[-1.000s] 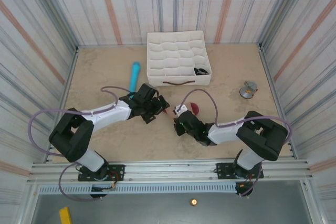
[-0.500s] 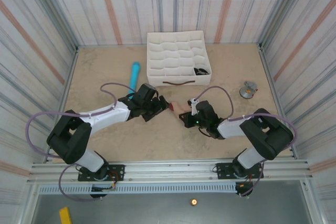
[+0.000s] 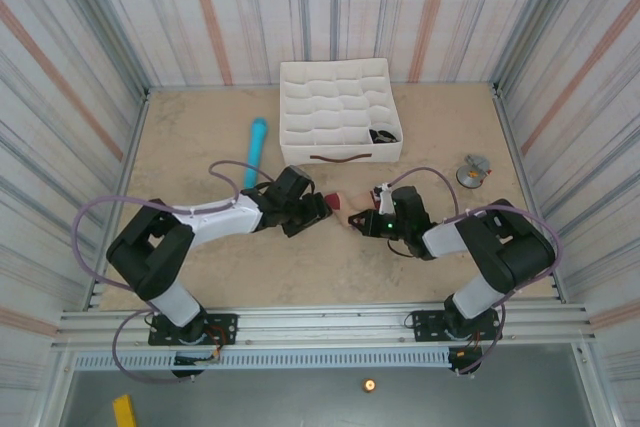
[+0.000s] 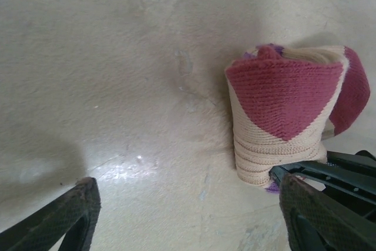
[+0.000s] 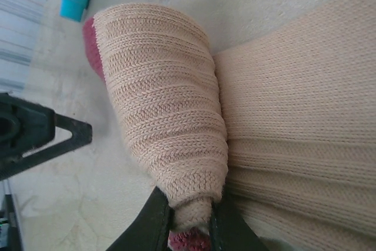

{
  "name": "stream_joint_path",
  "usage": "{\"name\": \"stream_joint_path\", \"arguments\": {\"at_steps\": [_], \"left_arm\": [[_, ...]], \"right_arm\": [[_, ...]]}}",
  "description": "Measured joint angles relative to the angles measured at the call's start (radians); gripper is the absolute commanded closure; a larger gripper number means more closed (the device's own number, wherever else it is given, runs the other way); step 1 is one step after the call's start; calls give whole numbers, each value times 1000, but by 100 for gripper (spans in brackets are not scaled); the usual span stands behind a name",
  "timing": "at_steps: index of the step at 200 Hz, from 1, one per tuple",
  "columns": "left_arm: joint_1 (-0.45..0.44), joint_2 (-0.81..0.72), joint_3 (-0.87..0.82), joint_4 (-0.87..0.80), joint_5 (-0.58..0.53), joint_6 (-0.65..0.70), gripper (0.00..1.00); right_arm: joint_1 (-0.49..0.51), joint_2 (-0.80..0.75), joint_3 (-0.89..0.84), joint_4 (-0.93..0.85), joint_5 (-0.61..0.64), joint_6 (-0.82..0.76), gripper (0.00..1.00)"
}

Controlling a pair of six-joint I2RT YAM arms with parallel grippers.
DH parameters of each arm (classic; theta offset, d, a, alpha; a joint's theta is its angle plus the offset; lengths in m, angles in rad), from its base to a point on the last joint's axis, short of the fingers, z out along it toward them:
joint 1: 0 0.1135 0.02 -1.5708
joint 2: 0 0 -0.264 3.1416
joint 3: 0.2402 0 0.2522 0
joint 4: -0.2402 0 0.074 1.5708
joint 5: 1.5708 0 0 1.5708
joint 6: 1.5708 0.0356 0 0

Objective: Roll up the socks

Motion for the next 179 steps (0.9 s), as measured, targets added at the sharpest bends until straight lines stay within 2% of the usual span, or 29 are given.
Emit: {"name": "stream_joint_path", "arguments": {"at_steps": [42,61,114,129,171,179], "left_arm": [[-1,67,22,69,27,6,30],[-1,98,35,106,37,9,38],[-2,162,70,180,45,12,42],[-1,183,83,193,46,13,47],[-2,238,122,236,60,8,51],[-1,245,126,243,63,6,57]], "right_arm": [[-24,28,27,-22,-36,44,100],[-40,52,42,-18,-66,62,100],[-70,90,54,2,-127,100,100],[-79,97,54,10,-142,111,100],[-92,107,53,23,-160,130,100],[-93,109,52,27,-161,130,100]]}}
